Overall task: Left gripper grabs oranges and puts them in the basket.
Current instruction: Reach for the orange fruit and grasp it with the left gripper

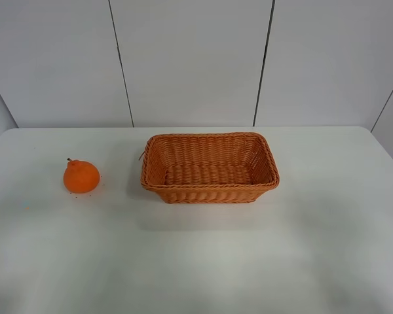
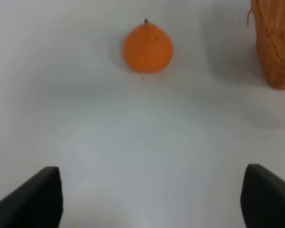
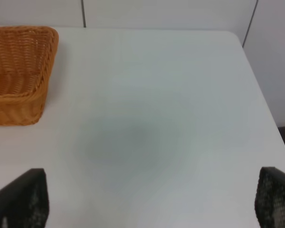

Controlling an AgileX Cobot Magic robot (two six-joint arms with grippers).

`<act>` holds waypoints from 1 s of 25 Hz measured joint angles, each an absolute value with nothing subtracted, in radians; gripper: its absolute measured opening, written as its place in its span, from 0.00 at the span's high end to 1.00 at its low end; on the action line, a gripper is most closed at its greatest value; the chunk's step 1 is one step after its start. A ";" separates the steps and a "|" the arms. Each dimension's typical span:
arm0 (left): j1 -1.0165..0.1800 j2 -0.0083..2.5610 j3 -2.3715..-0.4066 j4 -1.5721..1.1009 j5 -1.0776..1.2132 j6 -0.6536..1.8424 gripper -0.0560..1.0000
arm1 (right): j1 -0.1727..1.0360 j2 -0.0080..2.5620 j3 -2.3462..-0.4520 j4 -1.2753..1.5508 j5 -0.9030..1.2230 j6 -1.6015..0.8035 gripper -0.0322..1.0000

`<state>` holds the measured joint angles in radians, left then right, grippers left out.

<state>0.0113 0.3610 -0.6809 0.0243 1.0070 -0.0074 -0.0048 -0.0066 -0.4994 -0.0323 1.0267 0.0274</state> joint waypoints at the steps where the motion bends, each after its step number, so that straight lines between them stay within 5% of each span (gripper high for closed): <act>1: 0.011 0.434 -0.712 0.024 1.004 -0.007 0.13 | -0.005 -0.007 -0.499 -0.032 1.027 0.027 0.30; 25: 0.011 1.861 -1.660 0.024 1.035 0.034 0.14 | -0.005 -0.007 -0.499 -0.032 1.027 0.027 0.30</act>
<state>0.0113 1.8610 -1.6600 0.0243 1.0354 0.0338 -0.0048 -0.0066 -0.4994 -0.0323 1.0267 0.0274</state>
